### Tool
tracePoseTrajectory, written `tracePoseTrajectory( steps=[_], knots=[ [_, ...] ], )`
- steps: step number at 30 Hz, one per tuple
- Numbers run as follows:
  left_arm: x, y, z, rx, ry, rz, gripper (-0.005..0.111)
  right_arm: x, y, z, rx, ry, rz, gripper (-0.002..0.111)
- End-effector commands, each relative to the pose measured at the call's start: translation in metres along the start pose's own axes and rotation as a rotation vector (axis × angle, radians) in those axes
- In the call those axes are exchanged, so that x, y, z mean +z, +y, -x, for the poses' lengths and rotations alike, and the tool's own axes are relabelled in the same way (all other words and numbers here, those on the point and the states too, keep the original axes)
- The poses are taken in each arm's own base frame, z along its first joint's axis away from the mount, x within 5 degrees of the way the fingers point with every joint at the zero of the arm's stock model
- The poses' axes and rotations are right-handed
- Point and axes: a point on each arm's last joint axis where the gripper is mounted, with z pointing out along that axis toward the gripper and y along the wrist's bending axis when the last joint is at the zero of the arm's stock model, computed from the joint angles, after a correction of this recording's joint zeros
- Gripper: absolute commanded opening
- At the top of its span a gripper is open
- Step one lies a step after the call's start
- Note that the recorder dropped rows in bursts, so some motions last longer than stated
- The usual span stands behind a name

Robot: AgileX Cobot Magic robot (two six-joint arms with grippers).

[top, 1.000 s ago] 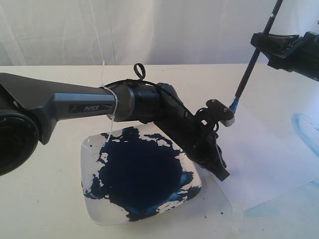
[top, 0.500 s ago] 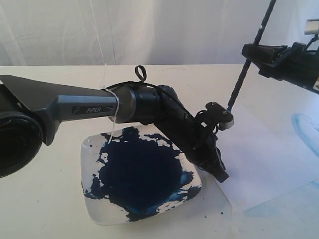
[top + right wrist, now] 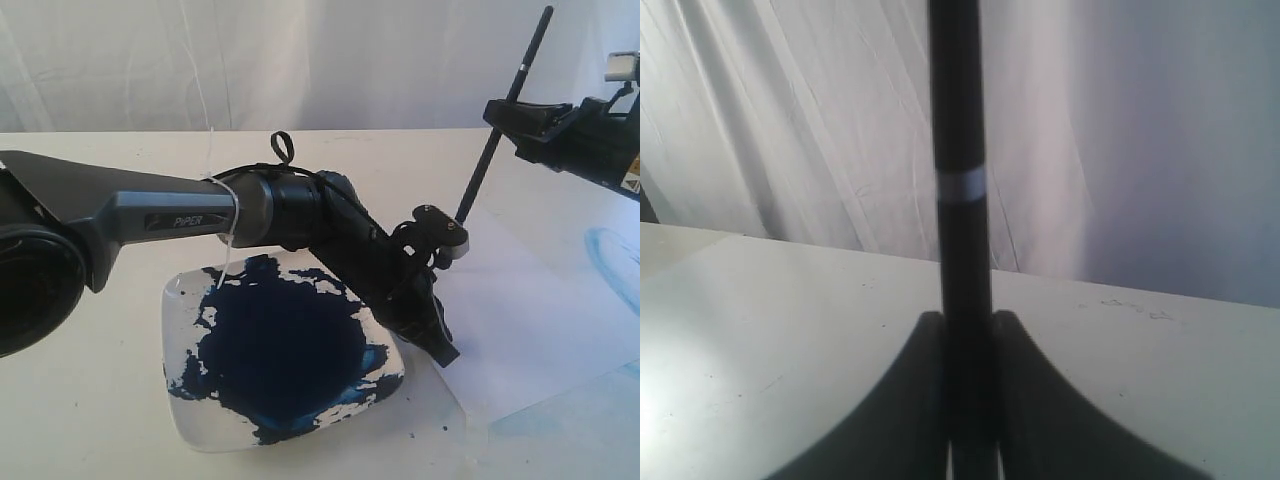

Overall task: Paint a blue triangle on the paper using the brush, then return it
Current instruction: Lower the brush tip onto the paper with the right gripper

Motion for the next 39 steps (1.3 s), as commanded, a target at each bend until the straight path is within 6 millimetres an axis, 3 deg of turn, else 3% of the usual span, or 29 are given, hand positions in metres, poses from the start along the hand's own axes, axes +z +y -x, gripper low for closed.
tracePoseTrajectory(
  steps=[1, 18, 32, 39],
  knots=[
    [0.004, -0.002, -0.002, 0.004, 0.017, -0.013, 0.000, 0.009, 0.008, -0.001, -0.005, -0.021, 0.027, 0.000],
    [0.004, -0.003, -0.002, 0.003, 0.016, -0.014, 0.000, 0.013, 0.013, -0.003, -0.097, -0.007, 0.054, 0.000],
    [0.004, -0.003, -0.002, 0.004, 0.016, -0.014, 0.000, -0.016, -0.016, 0.005, -0.099, -0.024, -0.051, 0.000],
    [0.004, -0.002, -0.002, 0.004, 0.014, -0.012, 0.000, -0.004, -0.006, 0.004, -0.092, -0.030, -0.022, 0.000]
  ],
)
